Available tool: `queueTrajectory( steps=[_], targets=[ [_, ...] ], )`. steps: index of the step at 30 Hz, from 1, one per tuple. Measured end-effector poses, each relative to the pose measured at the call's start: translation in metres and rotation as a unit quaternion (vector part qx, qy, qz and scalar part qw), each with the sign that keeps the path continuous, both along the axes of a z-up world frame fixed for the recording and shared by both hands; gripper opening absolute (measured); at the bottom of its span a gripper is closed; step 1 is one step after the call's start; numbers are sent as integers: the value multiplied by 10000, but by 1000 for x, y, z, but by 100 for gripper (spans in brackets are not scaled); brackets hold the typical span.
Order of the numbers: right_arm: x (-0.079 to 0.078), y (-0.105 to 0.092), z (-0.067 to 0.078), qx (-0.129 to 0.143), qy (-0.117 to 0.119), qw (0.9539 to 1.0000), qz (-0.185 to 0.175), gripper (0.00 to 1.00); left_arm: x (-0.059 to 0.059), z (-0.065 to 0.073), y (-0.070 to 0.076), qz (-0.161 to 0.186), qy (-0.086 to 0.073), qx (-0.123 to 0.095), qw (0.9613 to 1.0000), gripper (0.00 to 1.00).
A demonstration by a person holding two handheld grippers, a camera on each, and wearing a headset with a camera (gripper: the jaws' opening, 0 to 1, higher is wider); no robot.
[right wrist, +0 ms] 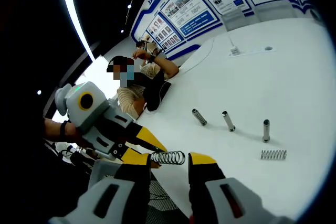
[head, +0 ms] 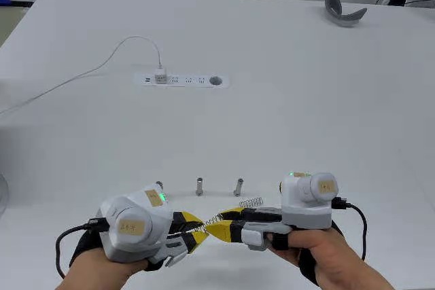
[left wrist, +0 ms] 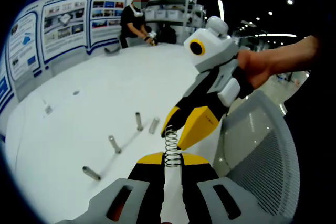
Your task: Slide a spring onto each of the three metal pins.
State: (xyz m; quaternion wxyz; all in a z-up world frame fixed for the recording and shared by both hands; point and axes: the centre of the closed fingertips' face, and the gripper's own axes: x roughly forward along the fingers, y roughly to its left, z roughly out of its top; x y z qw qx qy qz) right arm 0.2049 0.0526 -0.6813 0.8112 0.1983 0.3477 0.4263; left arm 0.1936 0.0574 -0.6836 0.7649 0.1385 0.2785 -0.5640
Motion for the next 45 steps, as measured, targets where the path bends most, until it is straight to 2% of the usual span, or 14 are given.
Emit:
queueTrajectory(
  steps=[6, 17, 23, 28, 30, 34, 38, 44, 45],
  targets=[
    [0, 1, 3, 137, 113, 9998, -30, 26, -2, 3, -3, -112, -37, -4, 9999, 11],
    [-2, -1, 7, 228, 160, 9996, 6, 20, -4, -1, -4, -243, -69, 71, 9997, 11],
    [-4, 1, 13, 276, 177, 9993, 164, 15, -6, 1, -6, -372, -150, 86, 9992, 11],
    [-7, 2, 14, 20, 111, 9985, 545, 14, -2, 8, -9, -519, -234, 41, 9984, 11],
    [-5, 1, 17, -111, -86, 9974, 701, 14, 0, 12, -10, -588, -277, 31, 9979, 11],
    [-3, 0, 23, -356, -264, 9930, 1096, 13, 3, 17, -11, -700, -292, -44, 9971, 11],
    [-1, 0, 28, -652, -485, 9848, 1537, 14, 5, 21, -12, -756, -308, -91, 9966, 10],
    [-2, 5, 35, -1020, -739, 9688, 2135, 14, 4, 23, -12, -866, -303, -118, 9957, 10],
    [-3, 6, 35, -1108, -776, 9640, 2289, 14, 3, 24, -11, -883, -283, -128, 9956, 10]
  ],
)
